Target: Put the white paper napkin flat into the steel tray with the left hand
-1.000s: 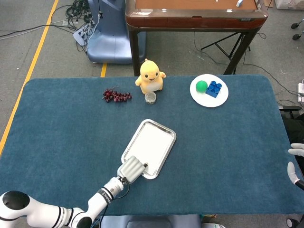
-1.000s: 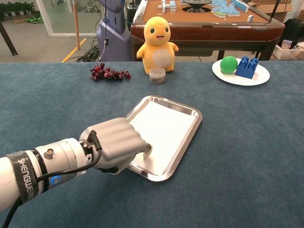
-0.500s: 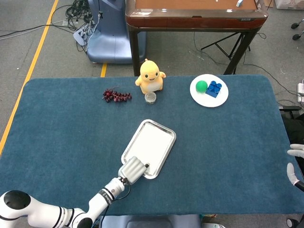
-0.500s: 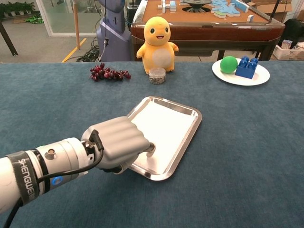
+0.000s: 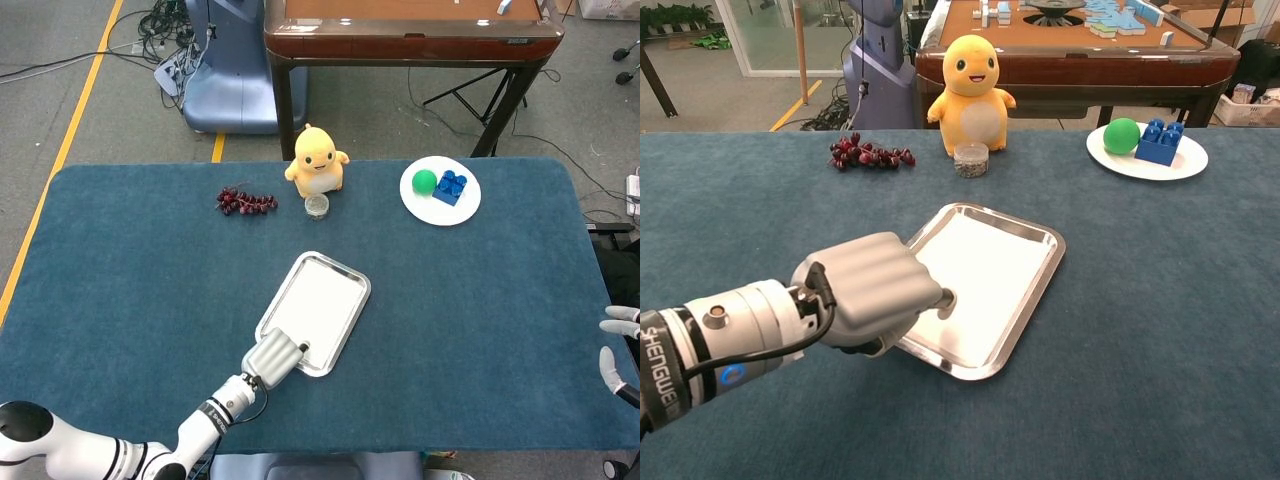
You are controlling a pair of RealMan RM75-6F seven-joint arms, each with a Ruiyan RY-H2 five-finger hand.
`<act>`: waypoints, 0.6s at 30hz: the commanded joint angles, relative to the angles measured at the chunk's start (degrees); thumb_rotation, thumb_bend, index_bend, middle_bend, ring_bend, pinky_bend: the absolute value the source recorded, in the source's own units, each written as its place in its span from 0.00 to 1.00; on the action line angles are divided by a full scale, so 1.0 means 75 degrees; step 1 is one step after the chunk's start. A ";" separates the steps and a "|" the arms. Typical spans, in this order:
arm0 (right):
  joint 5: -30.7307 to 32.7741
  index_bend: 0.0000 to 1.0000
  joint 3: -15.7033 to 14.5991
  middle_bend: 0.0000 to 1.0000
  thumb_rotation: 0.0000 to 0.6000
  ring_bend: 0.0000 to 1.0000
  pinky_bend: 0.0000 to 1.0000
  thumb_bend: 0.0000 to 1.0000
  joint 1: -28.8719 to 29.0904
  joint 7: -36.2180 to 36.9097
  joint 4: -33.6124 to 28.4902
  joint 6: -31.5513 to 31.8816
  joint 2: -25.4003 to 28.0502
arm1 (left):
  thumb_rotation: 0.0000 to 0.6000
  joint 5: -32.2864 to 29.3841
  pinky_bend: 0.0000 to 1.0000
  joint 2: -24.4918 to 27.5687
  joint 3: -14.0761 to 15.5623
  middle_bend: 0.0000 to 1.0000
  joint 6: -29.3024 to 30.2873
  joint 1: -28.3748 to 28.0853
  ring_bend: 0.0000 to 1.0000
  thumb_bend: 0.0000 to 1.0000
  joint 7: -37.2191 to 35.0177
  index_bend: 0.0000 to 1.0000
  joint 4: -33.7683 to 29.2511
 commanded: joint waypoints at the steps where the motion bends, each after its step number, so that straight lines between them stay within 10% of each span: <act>1: 0.0031 0.42 0.0010 0.37 1.00 0.22 0.20 0.44 0.0003 -0.0012 0.0005 -0.0008 -0.0009 | 1.00 0.0068 1.00 0.0170 0.0011 1.00 0.0124 0.0070 1.00 0.79 -0.0056 0.29 -0.0118; 18: 0.0149 0.42 -0.0017 0.37 1.00 0.22 0.20 0.44 0.0174 -0.0403 -0.0121 -0.0451 -0.0056 | 1.00 0.2003 0.99 0.2426 0.0431 0.99 0.1446 0.1108 0.85 0.78 -0.1989 0.19 -0.1138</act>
